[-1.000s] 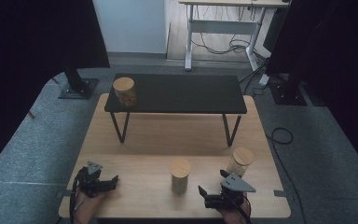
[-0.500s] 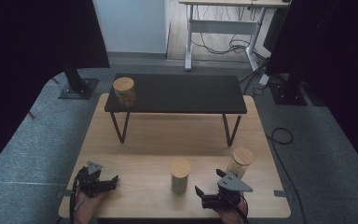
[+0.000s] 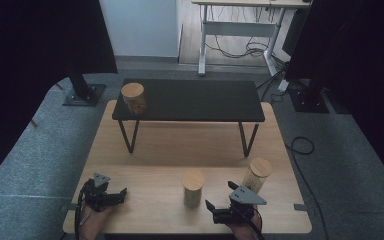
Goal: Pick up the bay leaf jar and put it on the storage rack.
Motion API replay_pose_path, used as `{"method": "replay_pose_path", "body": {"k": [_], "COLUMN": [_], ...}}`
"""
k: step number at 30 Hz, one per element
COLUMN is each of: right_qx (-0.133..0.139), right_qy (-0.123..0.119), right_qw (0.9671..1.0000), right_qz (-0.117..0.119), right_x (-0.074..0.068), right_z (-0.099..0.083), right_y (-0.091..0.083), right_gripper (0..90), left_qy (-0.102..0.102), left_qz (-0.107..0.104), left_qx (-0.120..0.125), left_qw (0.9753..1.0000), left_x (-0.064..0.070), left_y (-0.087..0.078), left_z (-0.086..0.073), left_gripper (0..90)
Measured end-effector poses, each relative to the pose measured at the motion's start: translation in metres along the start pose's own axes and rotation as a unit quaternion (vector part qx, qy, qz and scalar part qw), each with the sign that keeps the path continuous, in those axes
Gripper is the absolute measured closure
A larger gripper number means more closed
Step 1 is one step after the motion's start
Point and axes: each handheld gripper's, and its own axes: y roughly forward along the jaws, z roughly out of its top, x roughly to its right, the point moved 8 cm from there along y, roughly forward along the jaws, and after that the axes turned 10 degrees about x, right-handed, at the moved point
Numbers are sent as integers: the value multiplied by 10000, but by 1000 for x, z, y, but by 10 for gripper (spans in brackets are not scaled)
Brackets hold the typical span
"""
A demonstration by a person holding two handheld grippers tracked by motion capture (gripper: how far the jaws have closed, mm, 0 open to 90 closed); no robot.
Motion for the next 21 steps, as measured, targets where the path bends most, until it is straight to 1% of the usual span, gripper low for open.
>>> {"method": "replay_pose_path", "body": {"k": [10,15,21], "right_qx": [53,63,61], "right_qy": [-68,-75,-104], "right_qw": [9999,9998,9996], "right_qz": [138,196,260], "right_x": [-7,-11,-15], "right_z": [2,2,1], "right_y": [6,9,12], "right_gripper": [0,0,0], "left_qy": [8,44,28], "left_qz": [-7,-25,-25], "left_qx": [-4,-24,-9], "left_qw": [10000,10000,10000], "left_x": [0,0,1], "left_y": [0,0,0], "left_z": [0,0,0], "left_gripper": [22,18,18]}}
